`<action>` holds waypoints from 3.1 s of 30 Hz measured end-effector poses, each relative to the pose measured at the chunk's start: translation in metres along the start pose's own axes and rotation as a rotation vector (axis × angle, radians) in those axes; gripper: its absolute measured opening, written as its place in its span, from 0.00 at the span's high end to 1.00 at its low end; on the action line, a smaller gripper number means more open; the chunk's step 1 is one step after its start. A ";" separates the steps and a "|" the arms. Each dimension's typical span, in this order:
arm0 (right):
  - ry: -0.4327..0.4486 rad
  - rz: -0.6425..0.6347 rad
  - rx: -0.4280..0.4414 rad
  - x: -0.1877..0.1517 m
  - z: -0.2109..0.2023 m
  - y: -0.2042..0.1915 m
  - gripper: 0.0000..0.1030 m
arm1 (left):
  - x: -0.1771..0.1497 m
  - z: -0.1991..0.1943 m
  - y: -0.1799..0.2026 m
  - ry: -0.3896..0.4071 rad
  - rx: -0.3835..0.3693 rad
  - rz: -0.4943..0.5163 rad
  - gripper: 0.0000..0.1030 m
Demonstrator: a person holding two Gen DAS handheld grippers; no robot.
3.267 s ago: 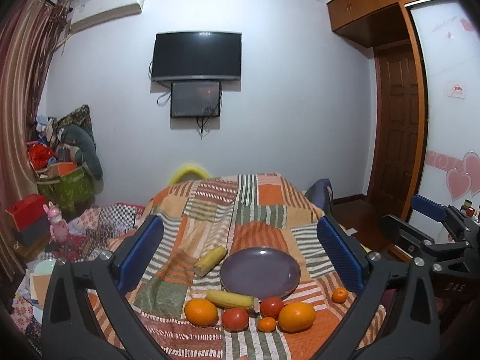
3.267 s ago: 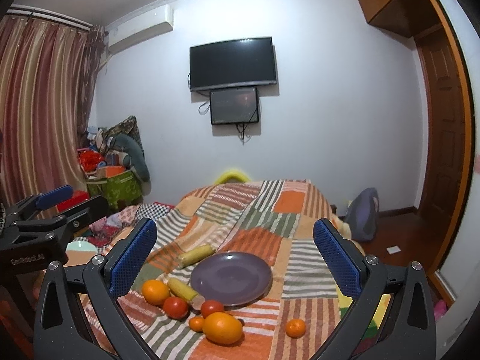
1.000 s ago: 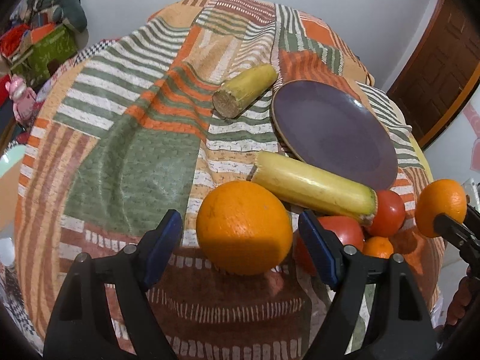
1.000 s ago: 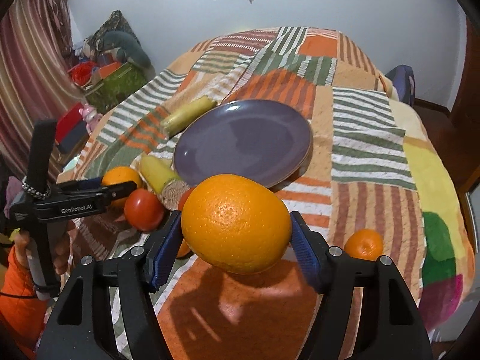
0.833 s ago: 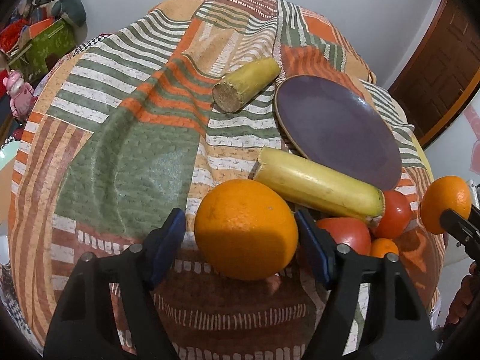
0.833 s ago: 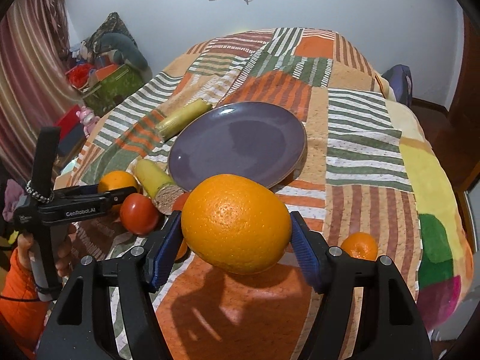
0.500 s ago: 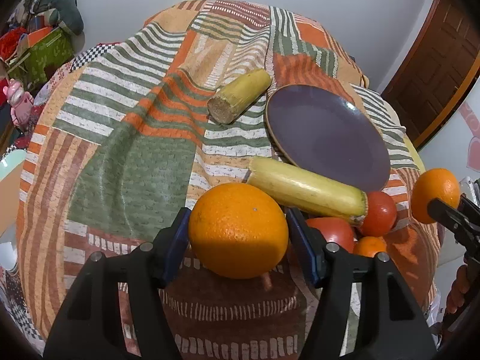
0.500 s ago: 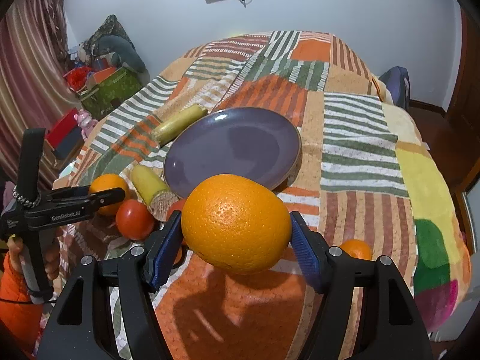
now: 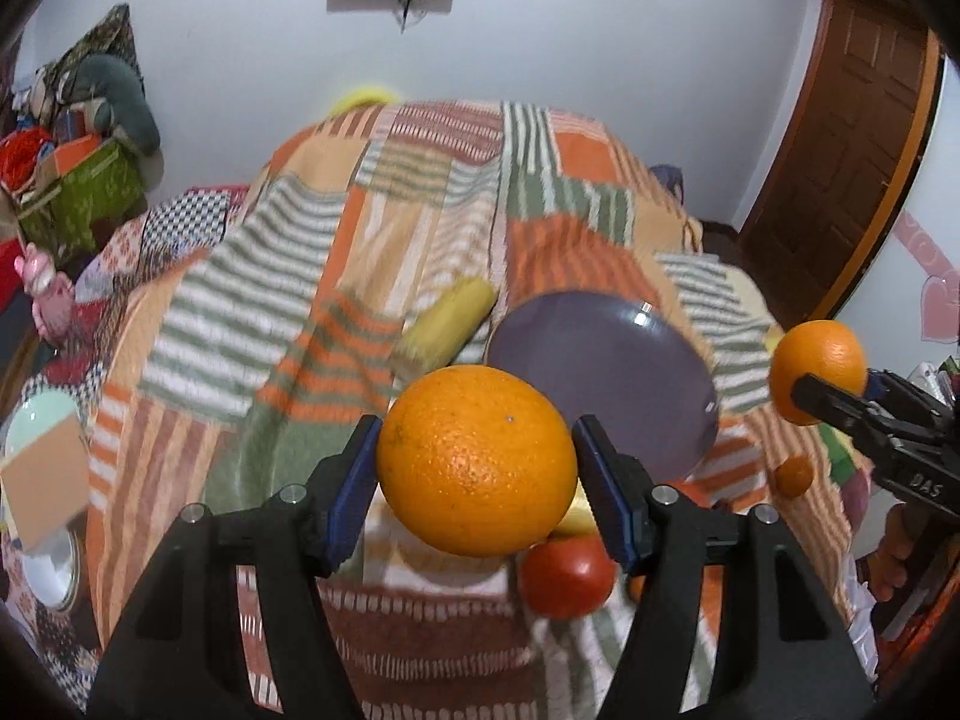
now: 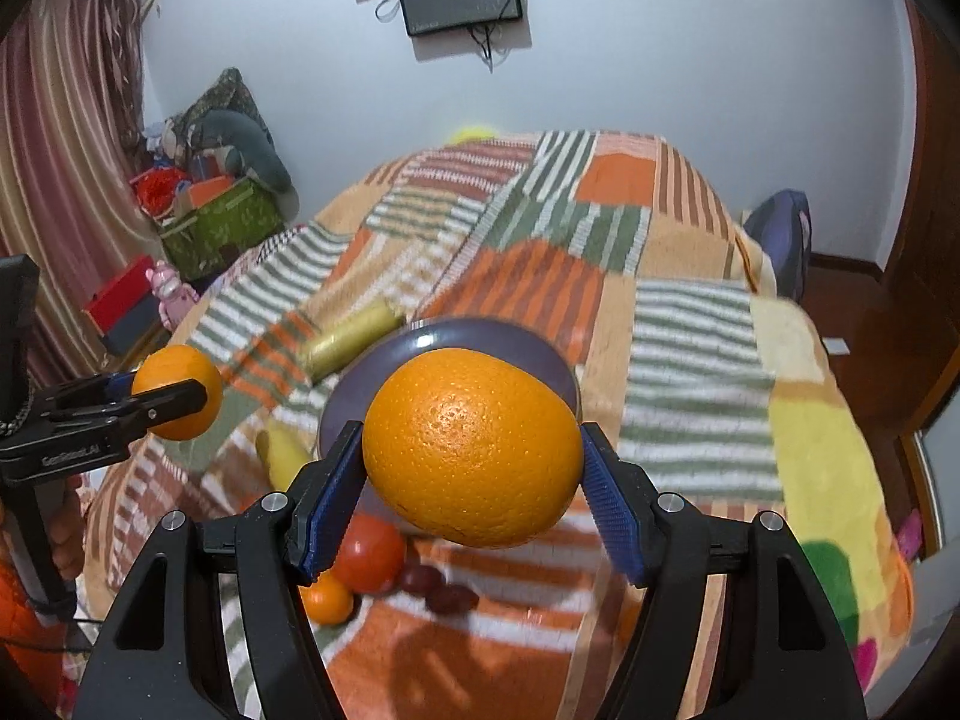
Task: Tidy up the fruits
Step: 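Carry both oranges onto the purple plate and open both tools, then grasp the pale yellow corn cob on the quilt with the right tool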
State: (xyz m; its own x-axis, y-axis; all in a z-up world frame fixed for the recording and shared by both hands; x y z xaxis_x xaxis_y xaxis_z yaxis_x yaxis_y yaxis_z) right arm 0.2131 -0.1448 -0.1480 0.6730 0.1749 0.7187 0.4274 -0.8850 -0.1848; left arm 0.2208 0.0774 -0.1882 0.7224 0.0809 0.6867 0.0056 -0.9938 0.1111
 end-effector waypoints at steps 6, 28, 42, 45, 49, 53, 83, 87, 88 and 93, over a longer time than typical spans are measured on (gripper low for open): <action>0.050 -0.023 -0.003 0.024 0.004 -0.001 0.36 | 0.026 -0.002 0.013 0.050 -0.015 0.017 0.38; -0.008 -0.029 -0.040 0.052 0.085 0.012 0.36 | 0.071 0.074 0.031 -0.004 -0.015 0.049 0.38; -0.158 -0.003 -0.046 0.027 0.127 0.025 0.36 | 0.054 0.147 0.035 -0.196 -0.045 0.092 0.38; -0.187 0.011 -0.029 0.022 0.133 0.027 0.36 | 0.052 0.155 0.033 -0.223 -0.059 0.083 0.38; -0.194 0.009 -0.024 0.021 0.135 0.027 0.35 | 0.049 0.163 0.030 -0.245 -0.066 0.076 0.38; -0.199 0.001 -0.023 0.022 0.136 0.027 0.35 | 0.049 0.164 0.030 -0.252 -0.070 0.075 0.38; -0.122 -0.081 -0.042 0.033 0.080 -0.003 0.19 | 0.057 0.045 0.010 -0.038 -0.009 0.082 0.16; -0.104 -0.095 -0.022 0.031 0.065 -0.017 0.19 | 0.045 0.026 -0.005 -0.023 0.012 0.063 0.14; -0.103 -0.103 -0.011 0.029 0.062 -0.023 0.18 | 0.040 0.021 -0.010 -0.023 0.018 0.056 0.14; -0.120 -0.143 0.028 0.015 0.058 -0.051 0.14 | 0.018 0.009 -0.034 -0.042 0.040 0.015 0.13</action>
State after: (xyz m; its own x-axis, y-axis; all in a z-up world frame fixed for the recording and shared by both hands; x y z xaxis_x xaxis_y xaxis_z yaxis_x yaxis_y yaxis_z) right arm 0.2371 -0.0722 -0.1670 0.6708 0.3500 0.6538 0.5393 -0.8354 -0.1061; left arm 0.2399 0.1124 -0.1859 0.7511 0.0633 0.6572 0.0215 -0.9972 0.0714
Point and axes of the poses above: each gripper's, at about its wrist camera, not at the fingertips, and z roughly the way its jaws point, y to its right, x to its top, the point moved 5 cm from there along z, roughly the way its jaws point, and after that the axes turned 2 degrees about x, right-handed, at the moved point
